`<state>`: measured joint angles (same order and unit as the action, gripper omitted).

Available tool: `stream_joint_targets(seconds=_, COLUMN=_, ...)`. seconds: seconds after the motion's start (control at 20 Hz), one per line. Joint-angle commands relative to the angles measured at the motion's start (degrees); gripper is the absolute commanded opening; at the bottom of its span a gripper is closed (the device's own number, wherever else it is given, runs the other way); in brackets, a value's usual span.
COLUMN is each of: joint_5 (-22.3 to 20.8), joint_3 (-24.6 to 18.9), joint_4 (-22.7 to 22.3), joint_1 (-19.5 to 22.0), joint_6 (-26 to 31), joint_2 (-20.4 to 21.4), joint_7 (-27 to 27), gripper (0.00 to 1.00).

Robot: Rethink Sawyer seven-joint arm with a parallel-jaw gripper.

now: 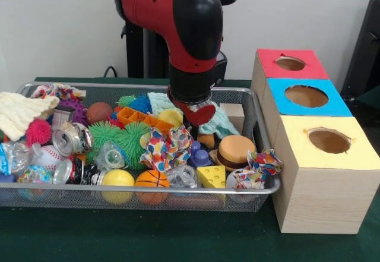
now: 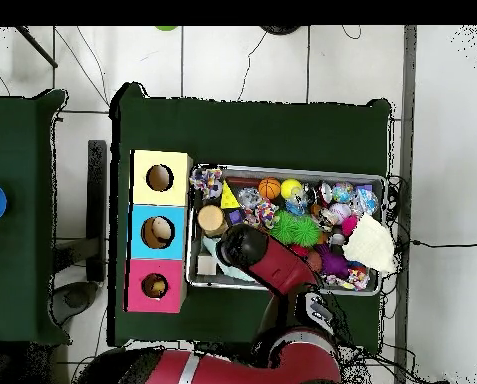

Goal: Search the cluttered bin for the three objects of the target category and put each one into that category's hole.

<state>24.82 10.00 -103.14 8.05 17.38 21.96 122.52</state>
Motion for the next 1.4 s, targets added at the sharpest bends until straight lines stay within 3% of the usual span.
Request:
stream_joint_targets(seconds=0.05, joint_5=-15.2, joint_3=0.2, joint_4=0.2, joint_1=-0.2, joint_6=-5.3, joint_2=3.1, joint_7=-7.3, gripper=0.0)
stream_joint_targets(seconds=0.45, joint_5=-20.2, joint_3=1.6, joint_4=1.4, joint_1=-0.9, joint_6=8.2, joint_2=14.4, joint_7=-2.9, gripper=0.0)
stream_joint_targets(seconds=0.7, joint_5=-21.1, joint_3=0.9, joint_4=1.9, joint_1=-0.7, joint_6=13.7, joint_2=17.5, joint_7=-1.0, gripper=0.0)
stream_joint_targets(seconds=1.15, joint_5=-22.4, joint_3=0.6, joint_4=1.0, joint_1=-1.1, joint_6=13.8, joint_2=20.4, joint_7=0.8, gripper=0.0)
stream_joint_targets(seconds=1.4, joint_5=-23.9, joint_3=2.1, joint_4=0.4, joint_1=-3.2, joint_6=10.6, joint_2=21.9, joint_7=2.6, gripper=0.0)
